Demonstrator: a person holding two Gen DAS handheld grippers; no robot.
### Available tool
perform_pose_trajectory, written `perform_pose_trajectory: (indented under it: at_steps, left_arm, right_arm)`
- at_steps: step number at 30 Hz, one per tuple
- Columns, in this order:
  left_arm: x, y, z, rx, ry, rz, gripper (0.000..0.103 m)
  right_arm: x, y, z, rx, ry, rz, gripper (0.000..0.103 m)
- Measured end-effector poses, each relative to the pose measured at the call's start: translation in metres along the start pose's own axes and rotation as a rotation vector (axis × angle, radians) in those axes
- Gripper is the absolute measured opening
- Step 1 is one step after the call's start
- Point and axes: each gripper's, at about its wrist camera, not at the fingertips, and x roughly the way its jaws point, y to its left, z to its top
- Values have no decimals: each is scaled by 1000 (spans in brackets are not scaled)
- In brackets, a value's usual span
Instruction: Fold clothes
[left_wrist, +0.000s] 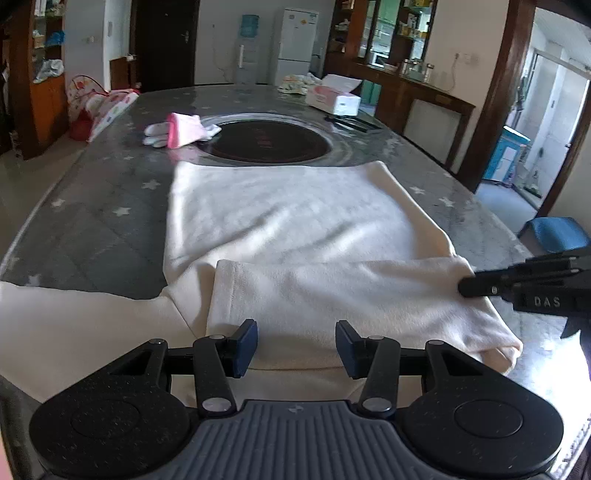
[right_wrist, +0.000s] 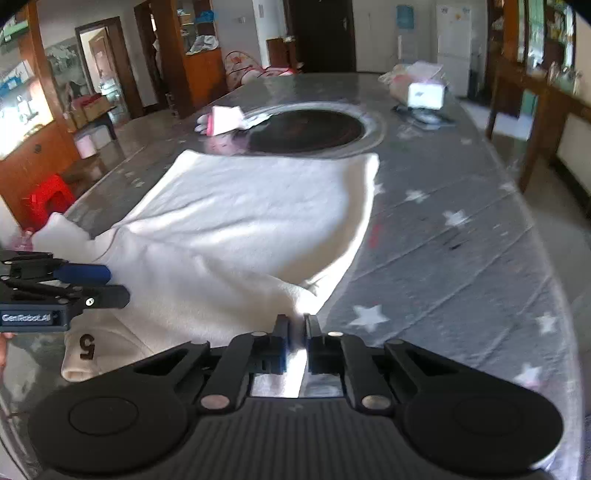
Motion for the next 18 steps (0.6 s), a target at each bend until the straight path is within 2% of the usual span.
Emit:
perform_pose_trajectory:
  at_steps: [3,6,10,15,18]
  left_arm:
    - [3,-9,-2,27,-2,-31,51]
    - [5,-18,-1,36,1,-56,51]
    - [1,-16,8,-3,-18,-93,51]
    - [9,-7,22,-32,-37,-94,51]
    - [18,-3,22,-44,-15,-74,51]
  right_arm:
    - [-3,-9,-3,5,18,-50,6]
    - [-8,-18,-4,32,18,-52,8]
    - [-23,-17,1,11,-44,-50,11]
    - [-21,-8,13,-37,-88,-11,11]
    - [-7,-7,13,-30,-60,-7,11]
